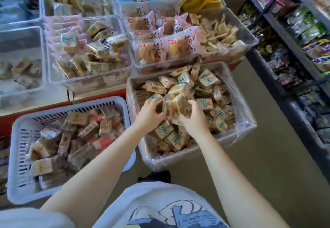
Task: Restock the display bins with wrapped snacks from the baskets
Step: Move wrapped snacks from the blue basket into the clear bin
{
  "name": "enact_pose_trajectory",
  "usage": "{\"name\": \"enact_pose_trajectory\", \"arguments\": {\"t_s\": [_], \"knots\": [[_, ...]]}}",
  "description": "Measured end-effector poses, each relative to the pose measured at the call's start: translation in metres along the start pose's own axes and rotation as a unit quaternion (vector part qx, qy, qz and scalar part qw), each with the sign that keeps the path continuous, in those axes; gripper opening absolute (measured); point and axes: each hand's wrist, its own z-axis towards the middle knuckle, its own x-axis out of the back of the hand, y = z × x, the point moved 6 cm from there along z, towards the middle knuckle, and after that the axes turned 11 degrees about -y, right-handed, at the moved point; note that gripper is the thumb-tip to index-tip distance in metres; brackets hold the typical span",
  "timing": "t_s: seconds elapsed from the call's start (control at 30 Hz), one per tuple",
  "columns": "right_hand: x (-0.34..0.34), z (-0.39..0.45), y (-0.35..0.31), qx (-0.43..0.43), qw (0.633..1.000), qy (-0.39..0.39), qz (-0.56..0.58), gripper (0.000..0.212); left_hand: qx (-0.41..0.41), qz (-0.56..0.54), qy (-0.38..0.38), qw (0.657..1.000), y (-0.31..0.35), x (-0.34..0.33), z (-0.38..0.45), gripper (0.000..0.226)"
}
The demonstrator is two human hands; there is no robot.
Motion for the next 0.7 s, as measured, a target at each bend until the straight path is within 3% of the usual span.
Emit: {"name": "enact_pose_trajectory", "arguments": {"t_s": [0.1,0.2,0.3,0.33,0.4,0.47,0.53,0.57,0.7], "knots": [[0.002,0.022,0.006,-0.014,0.999,-0.028,-0.021,0.069,0.000,0.000,-0.014,1.000,0.006,-0.014,0.025,0.064],[0.002,0.040,0.010,-0.018,0.998,-0.062,-0.013,0.062,0.023,0.011,0.014,1.000,0.001,-0.012,0.043,0.050],[0.014,0.040,0.019,-0.037,0.983,-0.119,0.136,0.040,0.039,0.012,0.014,0.999,0.004,-0.004,0.047,0.044],[0.021,0.037,0.019,-0.032,0.959,-0.143,0.244,0.032,0.048,0.005,0.020,0.999,0.006,0.001,0.046,0.044],[0.036,0.032,0.014,-0.050,0.853,-0.198,0.480,0.034,0.047,-0.055,0.057,0.996,0.020,0.015,0.043,0.037],[0.049,0.033,0.002,-0.069,0.771,-0.260,0.577,0.044,0.035,-0.212,0.058,0.975,0.041,0.024,0.038,0.026],[0.058,0.039,-0.012,-0.052,0.750,-0.317,0.578,0.045,0.005,-0.382,0.000,0.924,0.068,0.026,0.035,0.027],[0.061,0.043,-0.019,-0.045,0.746,-0.341,0.570,0.046,-0.013,-0.413,-0.020,0.911,0.081,0.028,0.034,0.030],[0.072,0.058,-0.034,-0.020,0.754,-0.418,0.506,0.050,-0.040,-0.427,-0.006,0.903,0.107,0.033,0.033,0.030]]}}
